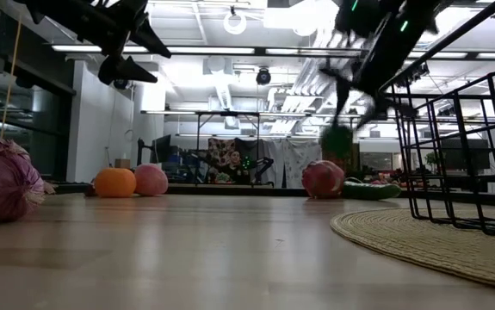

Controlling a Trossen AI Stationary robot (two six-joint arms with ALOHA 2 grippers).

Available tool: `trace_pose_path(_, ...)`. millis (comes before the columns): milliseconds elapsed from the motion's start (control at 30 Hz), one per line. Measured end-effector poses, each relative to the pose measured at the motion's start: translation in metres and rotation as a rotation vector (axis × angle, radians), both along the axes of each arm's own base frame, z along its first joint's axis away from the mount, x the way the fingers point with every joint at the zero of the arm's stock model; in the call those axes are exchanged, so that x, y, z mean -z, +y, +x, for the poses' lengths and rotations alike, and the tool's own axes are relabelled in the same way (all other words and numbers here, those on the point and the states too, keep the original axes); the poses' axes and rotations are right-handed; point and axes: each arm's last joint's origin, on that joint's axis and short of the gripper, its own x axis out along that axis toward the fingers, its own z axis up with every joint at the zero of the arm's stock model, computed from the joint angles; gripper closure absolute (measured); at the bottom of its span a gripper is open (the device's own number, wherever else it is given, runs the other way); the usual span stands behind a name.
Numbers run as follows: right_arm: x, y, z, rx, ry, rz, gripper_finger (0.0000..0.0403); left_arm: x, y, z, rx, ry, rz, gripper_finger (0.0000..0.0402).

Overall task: Build produce basket
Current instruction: Put the lime into the wire basket

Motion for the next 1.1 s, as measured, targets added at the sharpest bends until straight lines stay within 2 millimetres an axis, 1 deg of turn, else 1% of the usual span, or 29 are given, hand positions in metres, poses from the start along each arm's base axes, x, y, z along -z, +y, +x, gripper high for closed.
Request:
trace_pose_path(67,-0.023,0.016,-0.004,-0.171,-0.068,-0.106,0.0257,-0.001,-0.001,0.001,0.040,-0.020,-0.004,0.0061)
trace_pose_path(133,-0.045,0.032,-0.009,-0.329,-0.158,-0.217,0.0259,-0.006,-0.003,0.004,0.126,-0.079,0.003,0.0061)
trace_pose_path(200,-0.067,0.046,-0.014,-0.455,-0.269,-0.318,0.0263,-0.015,-0.005,0.009,0.232,-0.176,0.022,0.0061)
trace_pose_path(267,-0.084,0.057,-0.020,-0.548,-0.354,-0.417,0.0263,-0.026,-0.010,0.014,0.313,-0.291,0.052,0.0061)
trace_pose_path(367,-0.101,0.068,-0.028,-0.655,-0.422,-0.557,0.0259,-0.039,-0.022,0.022,0.394,-0.396,0.129,0.0061)
trace_pose_path(433,-0.107,0.073,-0.032,-0.708,-0.431,-0.628,0.0257,-0.041,-0.030,0.028,0.423,-0.407,0.185,0.0063)
trace_pose_path(500,-0.109,0.075,-0.035,-0.747,-0.425,-0.668,0.0257,-0.041,-0.037,0.034,0.413,-0.385,0.232,0.0067)
trace_pose_path(600,-0.110,0.075,-0.036,-0.760,-0.428,-0.675,0.0256,-0.041,-0.045,0.038,0.386,-0.364,0.290,0.0073)
trace_pose_path(867,-0.110,0.076,-0.036,-0.806,-0.443,-0.661,0.0255,-0.042,-0.055,0.041,0.365,-0.368,0.286,0.0078)
trace_pose_path(967,-0.118,0.076,-0.035,-0.823,-0.426,-0.521,0.0255,-0.047,-0.057,0.041,0.348,-0.379,0.295,0.0078)
trace_pose_path(1033,-0.121,0.079,-0.034,-0.882,-0.332,-0.416,0.0254,-0.049,-0.057,0.041,0.340,-0.384,0.298,0.0078)
trace_pose_path(1100,-0.124,0.087,-0.031,-0.977,-0.247,-0.313,0.0254,-0.049,-0.056,0.041,0.328,-0.382,0.300,0.0078)
